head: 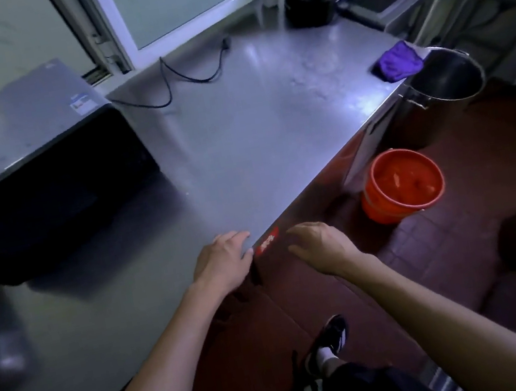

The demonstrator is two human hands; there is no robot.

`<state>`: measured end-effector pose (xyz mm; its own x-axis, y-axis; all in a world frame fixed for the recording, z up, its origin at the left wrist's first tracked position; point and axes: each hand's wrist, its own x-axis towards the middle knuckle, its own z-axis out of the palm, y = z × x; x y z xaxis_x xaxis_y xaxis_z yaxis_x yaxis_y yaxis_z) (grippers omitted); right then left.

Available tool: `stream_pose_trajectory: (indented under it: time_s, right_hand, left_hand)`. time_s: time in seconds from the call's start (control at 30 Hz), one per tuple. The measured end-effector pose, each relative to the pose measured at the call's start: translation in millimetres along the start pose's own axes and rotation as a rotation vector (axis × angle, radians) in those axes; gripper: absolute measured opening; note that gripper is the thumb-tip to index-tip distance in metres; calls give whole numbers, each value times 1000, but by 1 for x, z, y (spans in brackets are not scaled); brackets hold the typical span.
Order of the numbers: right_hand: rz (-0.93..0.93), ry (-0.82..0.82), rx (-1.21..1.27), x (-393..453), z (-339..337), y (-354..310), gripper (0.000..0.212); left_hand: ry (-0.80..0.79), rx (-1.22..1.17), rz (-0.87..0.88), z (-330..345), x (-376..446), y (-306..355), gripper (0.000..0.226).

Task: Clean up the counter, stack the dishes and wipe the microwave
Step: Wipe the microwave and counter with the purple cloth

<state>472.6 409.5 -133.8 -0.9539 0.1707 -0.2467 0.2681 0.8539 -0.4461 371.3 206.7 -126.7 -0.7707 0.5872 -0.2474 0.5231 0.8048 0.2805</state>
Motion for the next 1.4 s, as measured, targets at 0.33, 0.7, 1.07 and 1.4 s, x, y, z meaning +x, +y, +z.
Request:
stream_pose_trajectory:
  time_s: [0.33,0.7,1.07,1.4]
  right_hand:
    - [155,23,65,-3,-72,156,43]
    - [302,154,154,-43,-120,254,44]
    - [482,261,181,-58,-130,305,43]
    - [569,174,147,20,-154,340,35]
  left_hand:
    - [-109,59,63,14,103,134,43]
    - [-156,142,324,31,174,257,43]
    - [-205,180,554,47,220,334,46]
    - [-245,77,564,50,323,333,45]
